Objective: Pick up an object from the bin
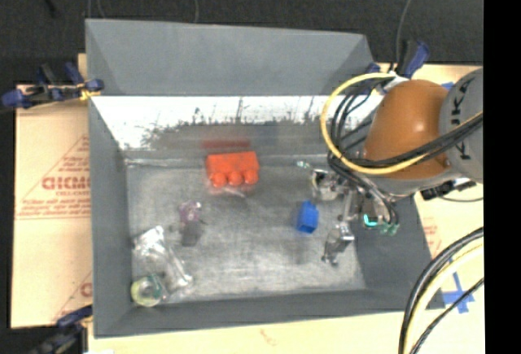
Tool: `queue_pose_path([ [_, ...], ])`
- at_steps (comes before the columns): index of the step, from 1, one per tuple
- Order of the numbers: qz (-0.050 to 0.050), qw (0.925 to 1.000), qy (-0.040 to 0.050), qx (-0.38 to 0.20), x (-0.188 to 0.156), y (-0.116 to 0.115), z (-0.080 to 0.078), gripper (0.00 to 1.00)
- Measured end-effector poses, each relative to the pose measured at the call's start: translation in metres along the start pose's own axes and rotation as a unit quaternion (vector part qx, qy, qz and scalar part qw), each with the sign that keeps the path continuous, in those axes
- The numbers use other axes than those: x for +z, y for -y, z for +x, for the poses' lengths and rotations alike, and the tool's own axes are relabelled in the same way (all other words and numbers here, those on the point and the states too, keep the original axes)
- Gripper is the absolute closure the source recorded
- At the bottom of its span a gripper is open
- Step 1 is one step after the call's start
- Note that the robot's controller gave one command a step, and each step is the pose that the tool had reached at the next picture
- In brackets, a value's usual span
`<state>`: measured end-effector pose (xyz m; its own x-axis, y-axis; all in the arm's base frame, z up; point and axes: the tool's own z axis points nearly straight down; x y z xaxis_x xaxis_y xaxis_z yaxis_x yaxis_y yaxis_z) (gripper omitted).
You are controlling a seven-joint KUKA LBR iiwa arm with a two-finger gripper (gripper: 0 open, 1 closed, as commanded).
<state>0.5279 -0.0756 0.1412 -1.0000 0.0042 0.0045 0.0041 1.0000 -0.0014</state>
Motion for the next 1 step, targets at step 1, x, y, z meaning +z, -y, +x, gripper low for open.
queue_pose_path([
  [1, 0.001, 0.9772, 0.0071, -0.212, 0.0673, 0.0185, -0.0631, 0.0],
])
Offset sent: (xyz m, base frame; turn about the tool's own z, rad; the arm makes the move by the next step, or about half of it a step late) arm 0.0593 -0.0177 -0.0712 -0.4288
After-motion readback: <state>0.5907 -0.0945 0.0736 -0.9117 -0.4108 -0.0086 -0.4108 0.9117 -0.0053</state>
